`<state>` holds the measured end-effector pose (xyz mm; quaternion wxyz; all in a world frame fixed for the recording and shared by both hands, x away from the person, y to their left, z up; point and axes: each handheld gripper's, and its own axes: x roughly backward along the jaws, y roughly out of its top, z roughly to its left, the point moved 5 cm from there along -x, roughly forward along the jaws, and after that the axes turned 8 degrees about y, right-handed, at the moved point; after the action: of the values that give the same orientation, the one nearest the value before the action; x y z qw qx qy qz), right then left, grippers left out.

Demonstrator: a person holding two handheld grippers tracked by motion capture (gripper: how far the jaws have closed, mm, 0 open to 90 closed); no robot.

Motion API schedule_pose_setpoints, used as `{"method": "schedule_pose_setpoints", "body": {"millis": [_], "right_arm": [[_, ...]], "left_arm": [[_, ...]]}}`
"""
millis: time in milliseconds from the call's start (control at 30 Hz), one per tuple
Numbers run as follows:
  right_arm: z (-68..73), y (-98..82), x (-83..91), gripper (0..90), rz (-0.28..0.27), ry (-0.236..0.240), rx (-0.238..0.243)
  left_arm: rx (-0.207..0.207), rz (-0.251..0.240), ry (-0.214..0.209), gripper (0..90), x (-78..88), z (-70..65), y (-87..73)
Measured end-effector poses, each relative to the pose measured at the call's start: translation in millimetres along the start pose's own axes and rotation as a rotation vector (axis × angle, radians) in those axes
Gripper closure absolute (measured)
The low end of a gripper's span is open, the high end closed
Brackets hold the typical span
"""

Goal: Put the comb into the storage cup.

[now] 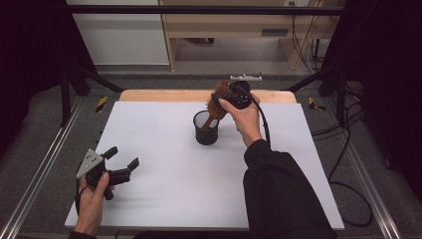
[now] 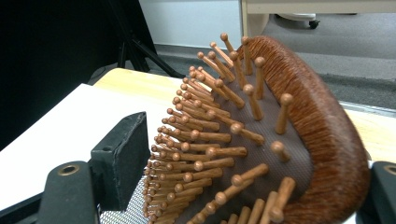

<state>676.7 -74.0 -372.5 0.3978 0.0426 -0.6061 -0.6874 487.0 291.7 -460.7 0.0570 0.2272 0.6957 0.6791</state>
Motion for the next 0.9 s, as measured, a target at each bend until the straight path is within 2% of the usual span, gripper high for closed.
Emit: {"method": "schedule_pose_setpoints", "body": {"millis": [300,467,700,900], "right_arm": [[-0.6,-0.5,1.5,20.1,-0.003,0.004,0.002],[-0.8,0.5,2.5,15.7,-0.012,0.006,-0.001],[-2.3,-0.2,2.2,8.1,0.000,-0.014,-0.005],[-2.7,0.7,4.2,7.6,-0.005,-0.016,-0.006]], "left_arm": [[-0.002,0.001,-0.002,2.4,-0.5,-0.7,-0.2],[-0.003,0.004,-0.003,2.4,-0.6,-0.7,-0.5],[-0.004,0.004,-0.003,2.4,-0.6,-0.9,-0.5],[-0.003,0.000,0.001,2.4,-0.3,-0.1,-0.1]]}}
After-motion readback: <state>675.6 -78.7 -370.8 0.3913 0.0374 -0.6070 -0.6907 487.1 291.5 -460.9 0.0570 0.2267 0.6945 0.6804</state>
